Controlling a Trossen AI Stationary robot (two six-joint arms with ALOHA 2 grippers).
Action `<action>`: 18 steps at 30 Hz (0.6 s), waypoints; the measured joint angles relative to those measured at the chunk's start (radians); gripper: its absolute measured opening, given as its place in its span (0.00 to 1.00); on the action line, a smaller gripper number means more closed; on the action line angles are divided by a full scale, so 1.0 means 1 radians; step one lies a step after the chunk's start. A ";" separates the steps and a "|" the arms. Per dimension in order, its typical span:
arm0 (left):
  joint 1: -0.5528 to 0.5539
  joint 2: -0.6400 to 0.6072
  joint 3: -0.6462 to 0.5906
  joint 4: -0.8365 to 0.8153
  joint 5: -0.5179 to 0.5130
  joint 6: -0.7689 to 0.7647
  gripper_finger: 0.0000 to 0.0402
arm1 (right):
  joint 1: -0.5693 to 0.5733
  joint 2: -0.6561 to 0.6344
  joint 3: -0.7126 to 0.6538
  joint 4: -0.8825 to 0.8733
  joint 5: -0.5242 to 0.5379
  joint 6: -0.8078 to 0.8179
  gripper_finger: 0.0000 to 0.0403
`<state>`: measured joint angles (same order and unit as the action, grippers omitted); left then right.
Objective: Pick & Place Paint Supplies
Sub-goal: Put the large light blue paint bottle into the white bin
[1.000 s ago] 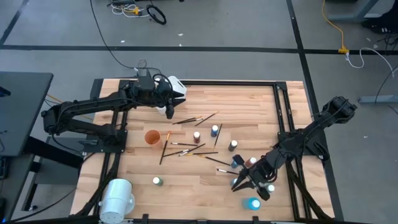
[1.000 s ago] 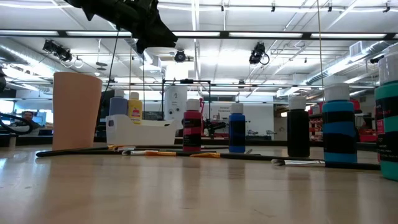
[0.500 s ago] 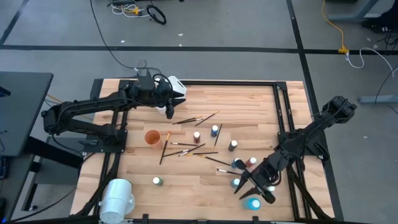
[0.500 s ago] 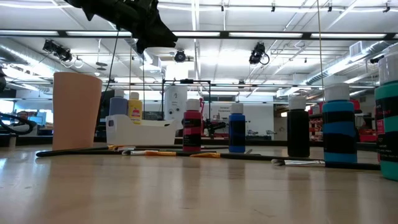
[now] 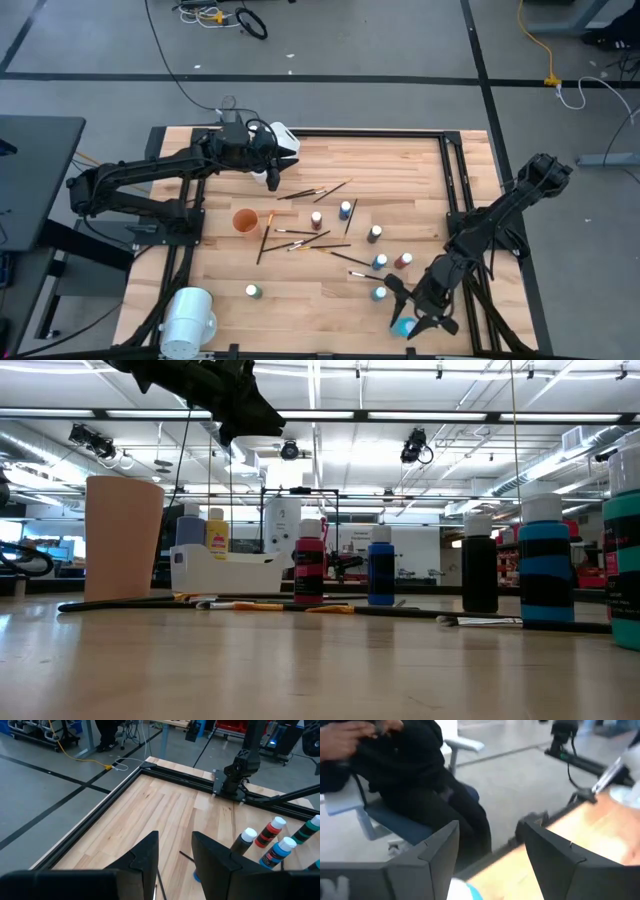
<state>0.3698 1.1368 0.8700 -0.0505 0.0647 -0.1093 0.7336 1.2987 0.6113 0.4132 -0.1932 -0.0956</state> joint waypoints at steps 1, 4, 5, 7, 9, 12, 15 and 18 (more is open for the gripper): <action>0.000 0.000 0.000 0.000 0.000 0.000 0.31 | 0.002 0.009 0.000 0.003 -0.001 0.009 0.56; 0.000 0.000 0.000 0.000 0.000 0.000 0.31 | 0.016 0.046 0.000 0.017 -0.005 0.031 0.54; 0.000 0.000 0.000 0.000 0.000 0.000 0.31 | 0.021 0.057 0.000 0.024 -0.001 0.036 0.53; 0.000 0.000 0.000 0.000 0.000 0.000 0.31 | 0.031 0.079 0.000 0.028 0.009 0.043 0.52; 0.000 0.000 0.000 0.000 0.000 0.000 0.31 | 0.038 0.095 0.002 0.047 0.018 0.044 0.51; 0.000 0.000 0.000 0.000 0.000 0.000 0.31 | 0.047 0.101 0.002 0.067 0.020 0.037 0.51; 0.000 0.000 0.000 0.001 0.000 0.000 0.31 | 0.047 0.101 0.001 0.073 0.021 0.037 0.50; 0.000 0.000 0.000 0.000 0.000 0.000 0.31 | 0.047 0.101 0.000 0.076 0.027 0.047 0.50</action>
<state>0.3698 1.1370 0.8700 -0.0502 0.0647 -0.1093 0.7811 1.3998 0.6116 0.4890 -0.1658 -0.0489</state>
